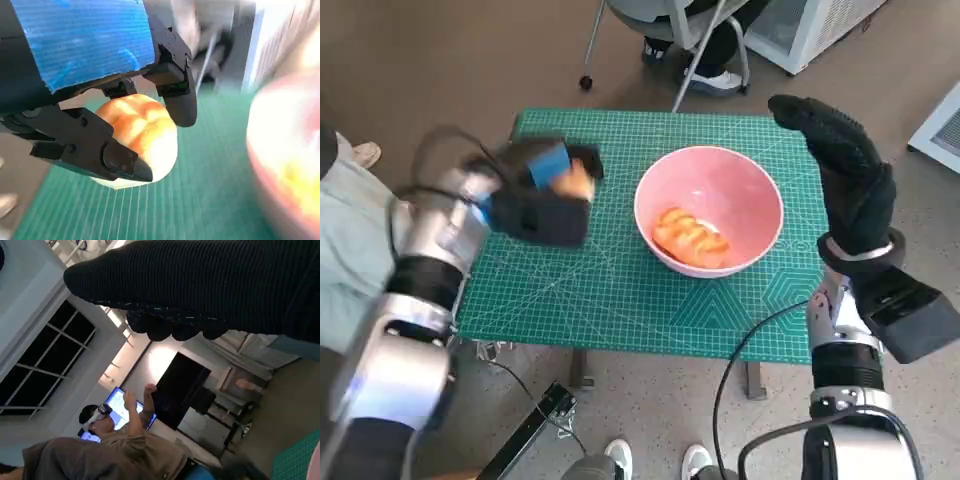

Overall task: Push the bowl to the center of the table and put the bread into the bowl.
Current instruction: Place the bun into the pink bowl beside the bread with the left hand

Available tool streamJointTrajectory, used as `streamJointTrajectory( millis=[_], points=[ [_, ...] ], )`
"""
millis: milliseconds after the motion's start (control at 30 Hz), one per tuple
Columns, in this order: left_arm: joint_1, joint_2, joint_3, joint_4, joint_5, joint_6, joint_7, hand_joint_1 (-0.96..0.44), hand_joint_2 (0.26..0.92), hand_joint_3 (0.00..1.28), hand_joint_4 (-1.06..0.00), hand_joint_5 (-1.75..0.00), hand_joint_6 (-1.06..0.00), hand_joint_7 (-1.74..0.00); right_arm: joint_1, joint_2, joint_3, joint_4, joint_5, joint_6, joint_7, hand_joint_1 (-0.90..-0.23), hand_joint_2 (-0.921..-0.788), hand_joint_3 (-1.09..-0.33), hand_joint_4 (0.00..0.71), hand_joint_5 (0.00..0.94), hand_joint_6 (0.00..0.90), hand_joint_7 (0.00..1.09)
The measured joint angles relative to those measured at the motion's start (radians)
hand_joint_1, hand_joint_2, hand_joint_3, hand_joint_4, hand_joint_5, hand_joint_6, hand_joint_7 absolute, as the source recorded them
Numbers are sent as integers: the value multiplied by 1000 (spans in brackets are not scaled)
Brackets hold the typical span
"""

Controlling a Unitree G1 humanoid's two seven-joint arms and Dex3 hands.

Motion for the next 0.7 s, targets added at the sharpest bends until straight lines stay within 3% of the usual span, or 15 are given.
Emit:
streamJointTrajectory(
  millis=[300,500,567,600,667,700],
  points=[
    [-17,-28,47,-208,-50,-1,-12,2,920,78,-646,-1155,-646,-1203,-1,1,0,0,4,0,0,-575,-921,-678,355,0,15,790],
    [-23,-95,33,-213,-62,-54,-12,2,920,76,-644,-1169,-652,-1185,-1,2,0,0,5,1,1,-577,-921,-678,355,0,16,789],
    [-23,-124,27,-194,-63,-74,-15,1,921,146,-571,-1249,-561,-1270,-1,2,0,0,5,1,1,-582,-921,-677,355,0,16,789],
    [-23,-139,26,-182,-66,-79,-20,-21,889,158,-391,-965,-390,-1089,-1,2,0,0,5,1,1,-587,-921,-677,356,0,16,789],
    [-23,-167,21,-161,-74,-79,-41,-51,846,148,-201,-475,-193,-787,-1,4,0,-1,5,1,1,-591,-921,-676,356,0,16,789],
    [-23,-178,19,-153,-75,-75,-56,-56,837,144,-161,-394,-154,-737,-1,4,0,-1,5,1,1,-591,-921,-676,356,0,16,789]
  ],
)
